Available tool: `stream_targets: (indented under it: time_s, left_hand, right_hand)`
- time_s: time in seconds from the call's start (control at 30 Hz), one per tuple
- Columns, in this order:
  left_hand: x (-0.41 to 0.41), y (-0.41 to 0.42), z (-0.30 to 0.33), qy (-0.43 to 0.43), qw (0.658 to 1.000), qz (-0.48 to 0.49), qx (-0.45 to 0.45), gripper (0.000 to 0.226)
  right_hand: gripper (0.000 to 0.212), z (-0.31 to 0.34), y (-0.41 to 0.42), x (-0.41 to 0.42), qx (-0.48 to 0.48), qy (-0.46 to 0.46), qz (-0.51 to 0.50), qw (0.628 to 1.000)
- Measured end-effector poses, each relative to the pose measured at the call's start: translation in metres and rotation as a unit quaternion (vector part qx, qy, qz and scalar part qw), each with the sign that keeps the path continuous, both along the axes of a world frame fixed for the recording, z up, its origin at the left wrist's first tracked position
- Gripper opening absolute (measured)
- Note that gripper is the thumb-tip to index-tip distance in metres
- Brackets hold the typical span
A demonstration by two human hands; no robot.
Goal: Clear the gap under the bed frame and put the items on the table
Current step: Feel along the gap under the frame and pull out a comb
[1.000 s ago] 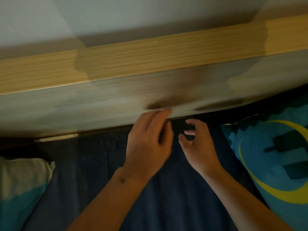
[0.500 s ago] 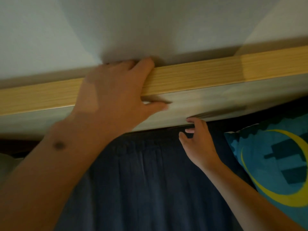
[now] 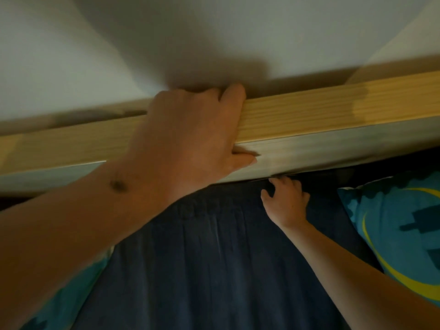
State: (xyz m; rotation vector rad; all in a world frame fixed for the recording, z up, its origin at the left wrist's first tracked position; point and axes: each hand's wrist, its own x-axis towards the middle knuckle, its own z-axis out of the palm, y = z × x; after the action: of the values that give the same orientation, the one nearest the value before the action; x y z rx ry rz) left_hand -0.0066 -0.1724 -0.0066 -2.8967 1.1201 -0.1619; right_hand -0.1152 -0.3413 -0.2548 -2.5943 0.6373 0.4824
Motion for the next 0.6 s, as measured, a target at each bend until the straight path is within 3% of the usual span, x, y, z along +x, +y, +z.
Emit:
stream_targets:
  time_s: [0.17,0.33,0.6]
  left_hand:
    - [0.002,0.001,0.001,0.016,1.0,0.0,0.006,0.062]
    - [0.002,0.001,0.001,0.029,1.0,0.003,0.003,0.06]
    - [0.003,-0.001,0.002,0.028,1.0,0.006,0.009,0.059]
  right_hand:
    - [0.02,-0.013,0.005,0.015,-0.068,-0.025,0.071,0.995]
    - [0.023,-0.013,0.0,0.024,-0.105,-0.019,0.115,0.988]
    - [0.016,-0.012,-0.015,0.039,-0.141,0.119,0.219,0.958]
